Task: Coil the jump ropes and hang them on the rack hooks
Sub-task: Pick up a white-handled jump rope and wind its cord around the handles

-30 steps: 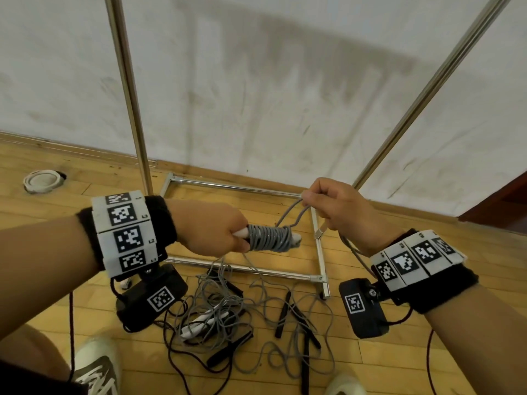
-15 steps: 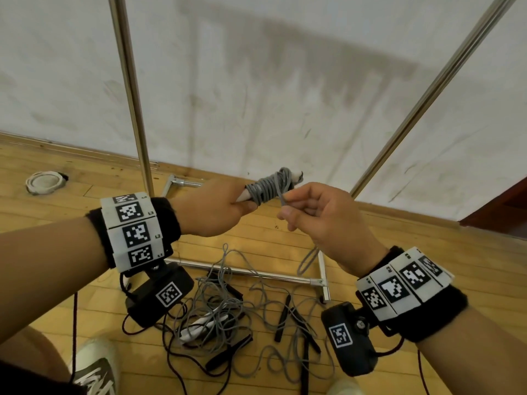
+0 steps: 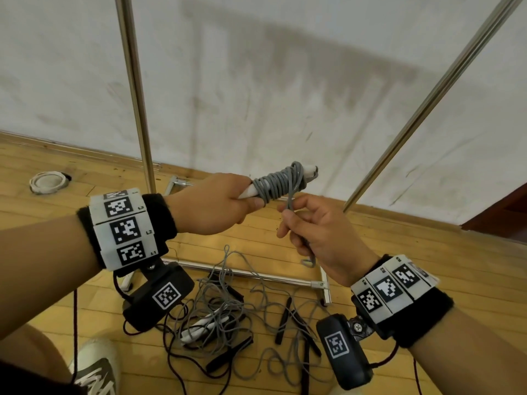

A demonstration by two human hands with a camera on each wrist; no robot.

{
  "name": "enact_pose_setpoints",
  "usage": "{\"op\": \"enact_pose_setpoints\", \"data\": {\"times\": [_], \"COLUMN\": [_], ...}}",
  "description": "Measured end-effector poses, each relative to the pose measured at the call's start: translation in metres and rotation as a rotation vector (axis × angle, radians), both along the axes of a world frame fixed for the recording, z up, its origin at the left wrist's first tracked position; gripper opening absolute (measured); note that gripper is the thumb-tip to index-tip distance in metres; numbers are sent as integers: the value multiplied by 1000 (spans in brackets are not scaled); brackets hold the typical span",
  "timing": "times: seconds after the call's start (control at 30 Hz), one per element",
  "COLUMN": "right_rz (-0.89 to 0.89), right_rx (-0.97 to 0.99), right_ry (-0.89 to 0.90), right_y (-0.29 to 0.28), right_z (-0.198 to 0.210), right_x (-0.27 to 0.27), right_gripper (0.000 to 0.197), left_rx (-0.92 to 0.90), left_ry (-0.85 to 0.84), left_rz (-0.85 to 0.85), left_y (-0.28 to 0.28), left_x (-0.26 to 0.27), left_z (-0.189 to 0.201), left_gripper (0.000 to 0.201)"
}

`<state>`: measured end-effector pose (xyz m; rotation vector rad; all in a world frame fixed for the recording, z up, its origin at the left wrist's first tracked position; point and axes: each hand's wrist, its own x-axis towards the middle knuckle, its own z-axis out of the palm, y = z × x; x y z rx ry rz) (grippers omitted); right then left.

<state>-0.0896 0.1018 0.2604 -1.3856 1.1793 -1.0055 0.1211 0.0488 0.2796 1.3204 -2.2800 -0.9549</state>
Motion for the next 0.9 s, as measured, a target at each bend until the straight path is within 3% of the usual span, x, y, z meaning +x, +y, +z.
{"op": "enact_pose_setpoints", "data": {"times": [0.1, 0.23, 0.4, 0.47, 0.53, 0.57, 0.63, 0.7, 0.77, 0.83, 0.9], "right_rz": [-49, 13, 95, 79, 83, 97, 129, 178, 303, 379, 313], "right_rx": [-82, -119, -63, -41, -98, -121, -110, -105, -214, -284, -246], "right_ry": [59, 15, 55, 124, 307, 372, 327, 387, 596, 711, 690], "right_y": [-3, -8, -12, -15, -15, -15, -17, -19, -20, -22, -24], "right_z": [-5, -8, -10, -12, -14, -16, -18, -16, -10, -9, -9], "right_x": [-2, -2, -12, -19, -25, -27, -31, -40, -45, -47, -47], "right_gripper": [19, 30, 19, 30, 36, 32, 11, 26, 38, 36, 28], "left_rx": [84, 172, 261, 282, 292, 294, 295, 293, 328, 326, 312], "left_ry": [145, 264, 257, 238, 201, 178, 107, 14, -36, -71, -112], "left_rz": [12, 1, -149, -202, -277, -316, -373, -412, -455, -490, -493], "left_y": [3, 4, 8, 9, 10, 11, 13, 13, 14, 16, 18], "left_x": [1, 4, 7, 9, 11, 12, 12, 11, 9, 5, 2], "left_z": [4, 13, 18, 19, 21, 21, 20, 18, 13, 9, 5], "left_gripper": [25, 22, 24, 26, 17, 13, 17, 29, 22, 24, 25]}}
